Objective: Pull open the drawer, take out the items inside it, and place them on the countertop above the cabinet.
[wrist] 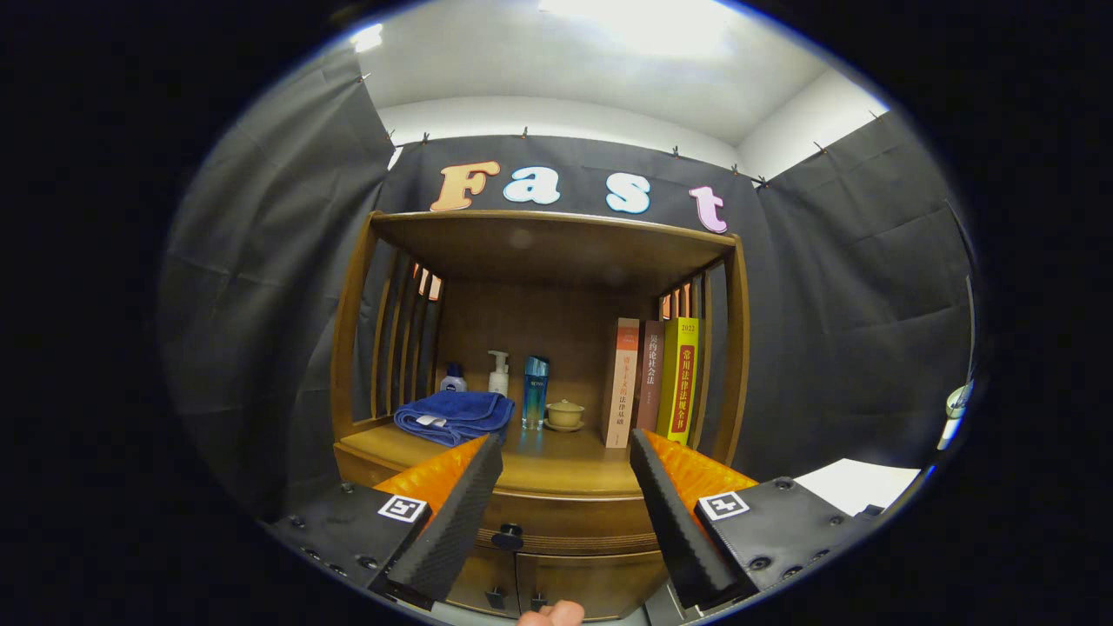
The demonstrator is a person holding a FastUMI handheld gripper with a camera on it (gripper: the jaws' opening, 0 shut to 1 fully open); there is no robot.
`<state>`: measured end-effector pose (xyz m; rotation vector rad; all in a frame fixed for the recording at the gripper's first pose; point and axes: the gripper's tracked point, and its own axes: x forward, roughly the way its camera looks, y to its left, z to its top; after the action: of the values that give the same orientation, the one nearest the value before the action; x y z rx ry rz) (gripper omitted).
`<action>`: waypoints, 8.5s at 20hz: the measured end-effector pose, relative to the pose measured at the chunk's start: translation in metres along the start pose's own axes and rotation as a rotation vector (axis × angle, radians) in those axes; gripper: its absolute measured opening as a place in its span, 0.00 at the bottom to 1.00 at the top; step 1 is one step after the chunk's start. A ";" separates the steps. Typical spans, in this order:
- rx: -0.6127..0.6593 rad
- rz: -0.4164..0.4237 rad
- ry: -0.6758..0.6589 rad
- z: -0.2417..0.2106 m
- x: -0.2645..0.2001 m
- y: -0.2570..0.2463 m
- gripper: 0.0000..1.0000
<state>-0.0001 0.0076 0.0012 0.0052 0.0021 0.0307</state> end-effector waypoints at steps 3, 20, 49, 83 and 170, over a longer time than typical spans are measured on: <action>0.000 0.005 -0.007 0.002 0.000 0.001 0.98; -0.042 0.018 0.065 -0.065 0.023 0.020 0.98; -0.014 0.033 0.306 -0.267 0.069 0.075 0.57; -0.036 -0.023 0.489 -0.245 -0.022 0.072 0.43; 0.065 -0.120 1.007 -0.278 0.085 0.027 0.23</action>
<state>0.0831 0.0389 -0.2772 0.0545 1.0101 -0.0893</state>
